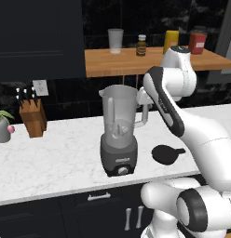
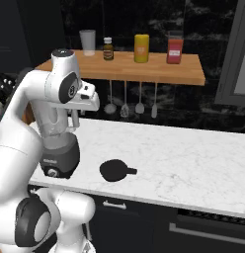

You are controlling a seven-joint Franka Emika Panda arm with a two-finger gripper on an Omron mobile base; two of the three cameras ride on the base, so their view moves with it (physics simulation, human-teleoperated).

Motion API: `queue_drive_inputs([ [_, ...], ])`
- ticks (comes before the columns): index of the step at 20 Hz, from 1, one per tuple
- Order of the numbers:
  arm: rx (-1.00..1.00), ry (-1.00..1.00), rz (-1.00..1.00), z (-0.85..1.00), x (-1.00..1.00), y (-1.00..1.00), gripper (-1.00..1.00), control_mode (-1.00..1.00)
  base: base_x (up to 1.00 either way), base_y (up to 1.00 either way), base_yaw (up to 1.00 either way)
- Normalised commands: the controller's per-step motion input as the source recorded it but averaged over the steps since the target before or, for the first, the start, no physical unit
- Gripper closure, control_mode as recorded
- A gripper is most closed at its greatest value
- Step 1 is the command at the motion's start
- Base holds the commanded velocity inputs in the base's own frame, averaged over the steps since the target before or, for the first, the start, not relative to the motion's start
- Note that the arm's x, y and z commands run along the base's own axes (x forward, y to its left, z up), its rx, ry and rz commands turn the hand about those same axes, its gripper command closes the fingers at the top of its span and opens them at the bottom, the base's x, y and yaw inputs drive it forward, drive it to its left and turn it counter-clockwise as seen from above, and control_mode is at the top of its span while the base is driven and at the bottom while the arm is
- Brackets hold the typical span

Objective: Close the lid blender by securely placing the lid on top.

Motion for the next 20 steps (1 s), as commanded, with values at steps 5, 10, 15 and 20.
queue_drive_inputs([
  [5,0.00,-0.01,-0.03,-0.24,-0.27,-0.28,-1.00,-1.00,0.00,0.00,0.00],
  [10,0.17,0.07,-0.37,-0.83,-0.22,-1.00,-1.00,-1.00,0.00,0.00,0.00],
  [15,0.19,0.19,-0.65,-0.62,-0.22,-0.74,-1.00,-1.00,0.00,0.00,0.00],
  [20,0.12,0.24,-0.70,-0.69,0.00,-0.65,-1.00,-1.00,0.00,0.00,0.00],
])
